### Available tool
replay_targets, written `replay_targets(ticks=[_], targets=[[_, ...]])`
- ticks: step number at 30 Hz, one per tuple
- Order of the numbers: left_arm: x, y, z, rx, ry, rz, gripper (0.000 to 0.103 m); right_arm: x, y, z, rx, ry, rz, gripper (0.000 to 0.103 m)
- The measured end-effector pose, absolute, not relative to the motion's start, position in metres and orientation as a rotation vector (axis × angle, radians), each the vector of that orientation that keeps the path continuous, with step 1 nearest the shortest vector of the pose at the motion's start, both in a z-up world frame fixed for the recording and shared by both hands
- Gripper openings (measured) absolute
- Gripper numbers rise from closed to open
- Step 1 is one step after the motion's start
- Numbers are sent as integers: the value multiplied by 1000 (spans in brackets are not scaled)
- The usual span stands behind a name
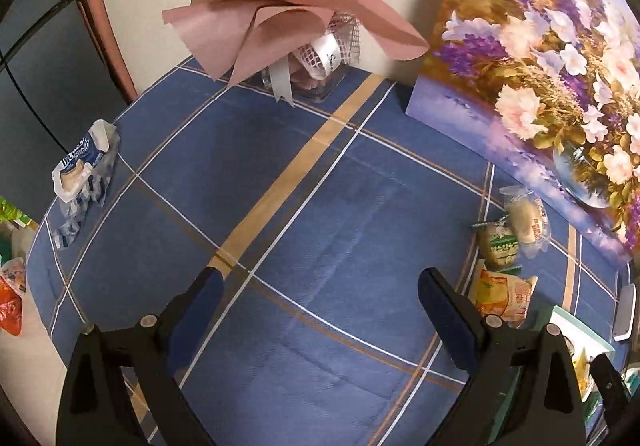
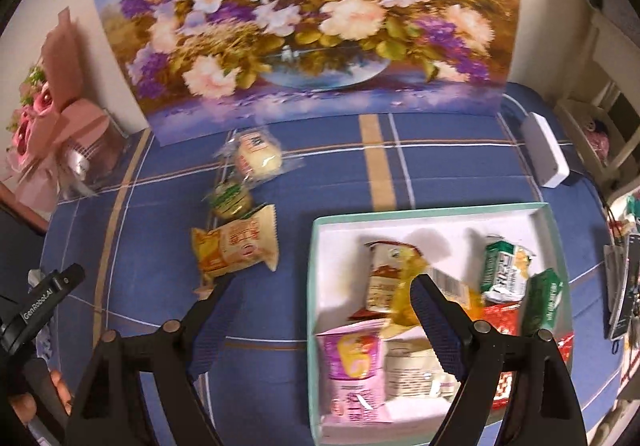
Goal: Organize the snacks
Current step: 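Grasp the yellow jelly cup with the left tool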
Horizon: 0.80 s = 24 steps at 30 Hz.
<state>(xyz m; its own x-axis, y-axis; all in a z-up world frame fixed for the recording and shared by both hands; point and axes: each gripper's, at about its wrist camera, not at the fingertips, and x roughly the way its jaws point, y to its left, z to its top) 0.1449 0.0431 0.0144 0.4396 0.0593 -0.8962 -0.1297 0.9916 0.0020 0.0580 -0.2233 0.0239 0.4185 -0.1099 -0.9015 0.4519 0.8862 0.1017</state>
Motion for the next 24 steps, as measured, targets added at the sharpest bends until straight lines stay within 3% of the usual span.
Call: replay_targets(ticks=[24], targets=[[153, -5, -34, -43, 1236, -57, 98, 85, -210, -32, 340, 1170, -307, 88]])
